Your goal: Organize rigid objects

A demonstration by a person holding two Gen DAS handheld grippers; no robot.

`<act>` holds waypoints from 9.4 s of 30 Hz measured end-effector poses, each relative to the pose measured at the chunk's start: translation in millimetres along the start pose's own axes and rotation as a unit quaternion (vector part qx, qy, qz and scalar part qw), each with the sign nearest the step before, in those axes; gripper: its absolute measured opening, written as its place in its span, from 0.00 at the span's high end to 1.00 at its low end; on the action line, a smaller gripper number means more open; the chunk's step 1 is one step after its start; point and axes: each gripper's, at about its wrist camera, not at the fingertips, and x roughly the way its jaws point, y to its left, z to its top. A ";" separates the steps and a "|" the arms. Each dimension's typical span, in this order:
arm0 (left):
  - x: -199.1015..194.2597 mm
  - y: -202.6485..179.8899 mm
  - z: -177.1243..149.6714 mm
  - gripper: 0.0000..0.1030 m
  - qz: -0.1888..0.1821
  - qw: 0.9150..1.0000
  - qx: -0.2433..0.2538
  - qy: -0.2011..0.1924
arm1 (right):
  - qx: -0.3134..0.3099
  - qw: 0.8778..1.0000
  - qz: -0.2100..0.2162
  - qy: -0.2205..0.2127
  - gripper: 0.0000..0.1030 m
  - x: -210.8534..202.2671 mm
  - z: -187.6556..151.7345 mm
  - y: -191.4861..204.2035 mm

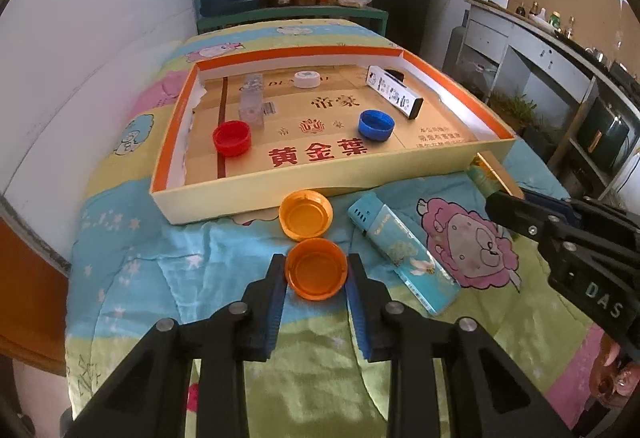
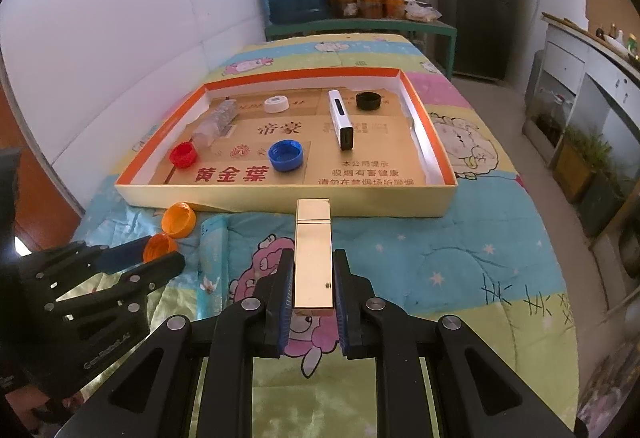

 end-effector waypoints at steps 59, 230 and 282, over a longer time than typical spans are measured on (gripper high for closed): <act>3.5 9.9 128.4 0.71 -0.011 0.995 -0.069 -0.076 | -0.009 0.999 -0.022 -0.049 0.82 20.9 110.2 -42.0; -81.7 18.9 33.4 0.44 0.025 0.995 -0.047 -0.084 | -0.025 0.998 -0.016 -0.055 0.58 -64.9 35.7 12.7; -42.6 52.8 -4.7 0.44 -0.009 0.996 -0.082 -0.033 | -0.099 0.994 0.014 0.053 0.64 40.6 -1.3 73.8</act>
